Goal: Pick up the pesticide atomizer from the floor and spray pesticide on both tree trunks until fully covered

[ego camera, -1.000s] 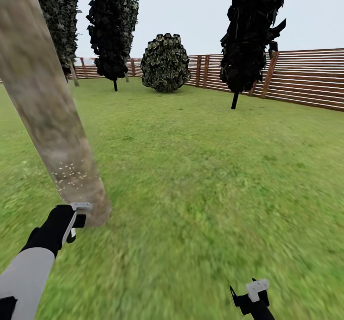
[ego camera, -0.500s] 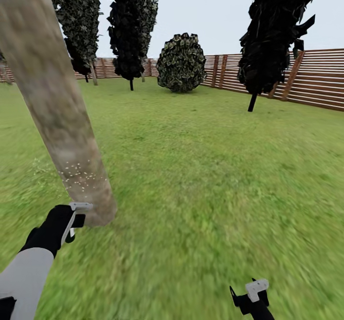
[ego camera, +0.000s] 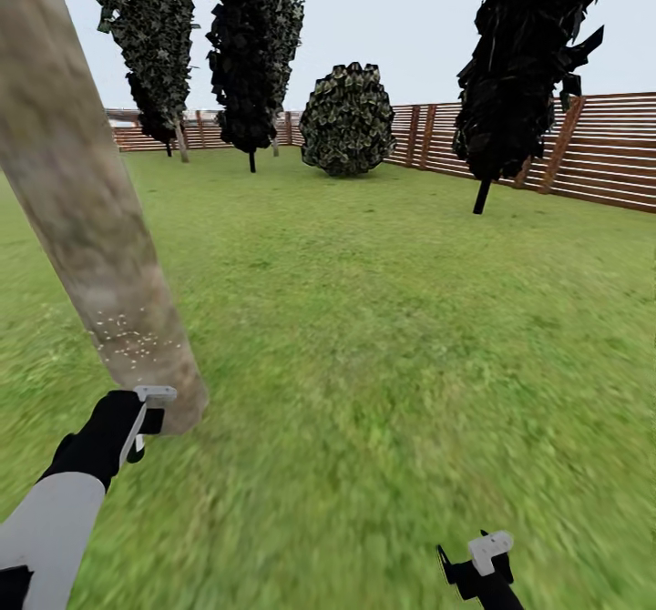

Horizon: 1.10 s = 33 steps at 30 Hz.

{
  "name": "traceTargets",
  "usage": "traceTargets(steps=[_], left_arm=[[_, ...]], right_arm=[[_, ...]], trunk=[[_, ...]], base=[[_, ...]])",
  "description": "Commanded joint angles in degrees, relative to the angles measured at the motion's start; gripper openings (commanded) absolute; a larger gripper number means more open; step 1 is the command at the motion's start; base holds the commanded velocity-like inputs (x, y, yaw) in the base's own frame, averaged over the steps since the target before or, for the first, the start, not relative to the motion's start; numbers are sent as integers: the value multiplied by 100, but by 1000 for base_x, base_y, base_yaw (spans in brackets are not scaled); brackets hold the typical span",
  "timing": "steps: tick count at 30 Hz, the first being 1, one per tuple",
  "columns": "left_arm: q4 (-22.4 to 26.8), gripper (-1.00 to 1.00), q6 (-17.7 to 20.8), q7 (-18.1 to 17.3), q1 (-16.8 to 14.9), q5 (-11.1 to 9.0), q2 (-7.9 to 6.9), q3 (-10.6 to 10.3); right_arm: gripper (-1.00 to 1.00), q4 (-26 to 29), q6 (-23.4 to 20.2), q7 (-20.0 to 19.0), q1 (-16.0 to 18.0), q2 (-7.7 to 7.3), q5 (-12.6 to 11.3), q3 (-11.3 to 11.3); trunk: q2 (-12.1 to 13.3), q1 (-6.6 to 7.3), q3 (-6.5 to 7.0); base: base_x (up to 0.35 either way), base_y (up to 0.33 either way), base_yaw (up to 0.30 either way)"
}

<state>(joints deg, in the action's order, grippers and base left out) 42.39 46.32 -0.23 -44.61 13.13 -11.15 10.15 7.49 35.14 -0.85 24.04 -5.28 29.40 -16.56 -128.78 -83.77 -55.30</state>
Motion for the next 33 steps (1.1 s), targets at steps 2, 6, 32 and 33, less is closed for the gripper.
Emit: traceTargets(steps=[2,6,32,33], left_arm=[[7,-100,27,-3,-3,9,-51,38],[7,-100,30,-3,-3,6,-119,47],[10,-100,111,561,-265,-62,54,42],[10,-100,113,557,-261,-63,56,38]], right_arm=[[100,-3,19,-5,4,1,48,-49],[100,6,20,66,4,1,-25,-57],[100,-11,19,111,4,1,-635,-31],[100,-11,19,111,4,1,-636,-31]], trunk=[[-2,0,-5],[-2,0,-11],[-2,0,-70],[-2,0,-72]], base=[[111,-275,6],[144,-265,143],[92,-98,263],[0,0,264]])
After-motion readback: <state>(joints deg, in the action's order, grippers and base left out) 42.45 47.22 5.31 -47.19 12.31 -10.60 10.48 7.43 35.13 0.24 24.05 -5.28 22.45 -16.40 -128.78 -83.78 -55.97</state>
